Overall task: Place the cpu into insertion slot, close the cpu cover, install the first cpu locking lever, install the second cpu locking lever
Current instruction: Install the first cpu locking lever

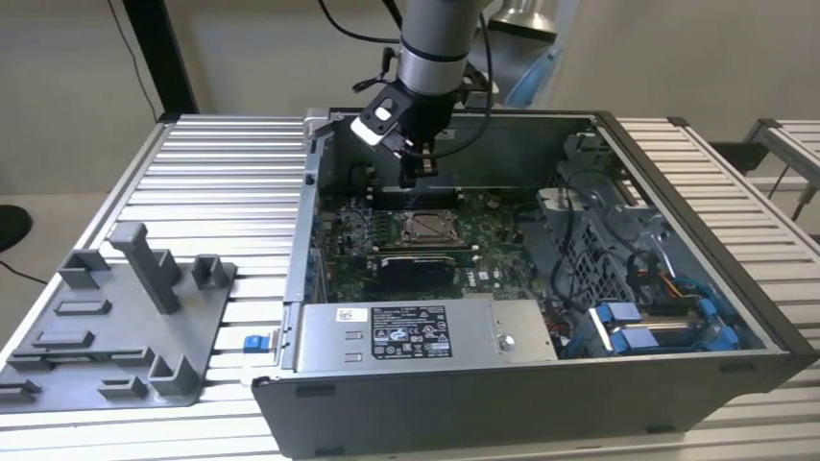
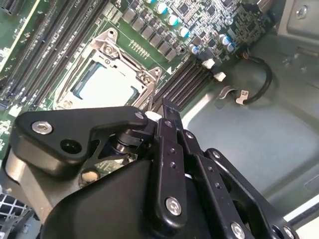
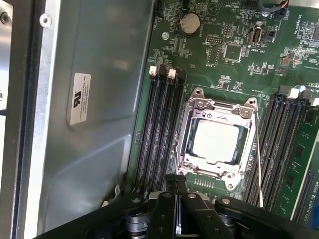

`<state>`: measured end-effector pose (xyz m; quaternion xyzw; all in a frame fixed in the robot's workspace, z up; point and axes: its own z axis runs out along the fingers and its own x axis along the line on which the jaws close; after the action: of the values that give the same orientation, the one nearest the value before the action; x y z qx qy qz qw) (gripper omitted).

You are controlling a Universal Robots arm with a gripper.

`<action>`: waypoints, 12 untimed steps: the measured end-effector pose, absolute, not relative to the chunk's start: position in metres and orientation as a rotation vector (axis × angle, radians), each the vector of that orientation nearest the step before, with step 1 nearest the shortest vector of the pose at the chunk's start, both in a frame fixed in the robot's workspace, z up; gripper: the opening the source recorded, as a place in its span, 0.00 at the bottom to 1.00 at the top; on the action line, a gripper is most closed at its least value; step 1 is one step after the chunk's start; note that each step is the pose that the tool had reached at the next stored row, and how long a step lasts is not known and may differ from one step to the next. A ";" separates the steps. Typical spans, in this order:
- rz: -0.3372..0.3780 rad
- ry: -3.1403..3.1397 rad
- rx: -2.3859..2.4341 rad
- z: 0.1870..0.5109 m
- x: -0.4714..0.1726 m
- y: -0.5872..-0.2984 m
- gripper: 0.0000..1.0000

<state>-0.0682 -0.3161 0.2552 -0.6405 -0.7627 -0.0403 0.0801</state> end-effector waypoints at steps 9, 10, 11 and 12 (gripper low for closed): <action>-0.122 -2.281 -1.915 0.254 -0.068 -0.316 0.00; -0.122 -2.281 -1.915 0.254 -0.068 -0.316 0.00; -0.123 -2.281 -1.915 0.254 -0.068 -0.316 0.00; -0.124 -2.280 -1.915 0.254 -0.068 -0.316 0.00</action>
<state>-0.0682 -0.3159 0.2542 -0.6404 -0.7626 -0.0413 0.0807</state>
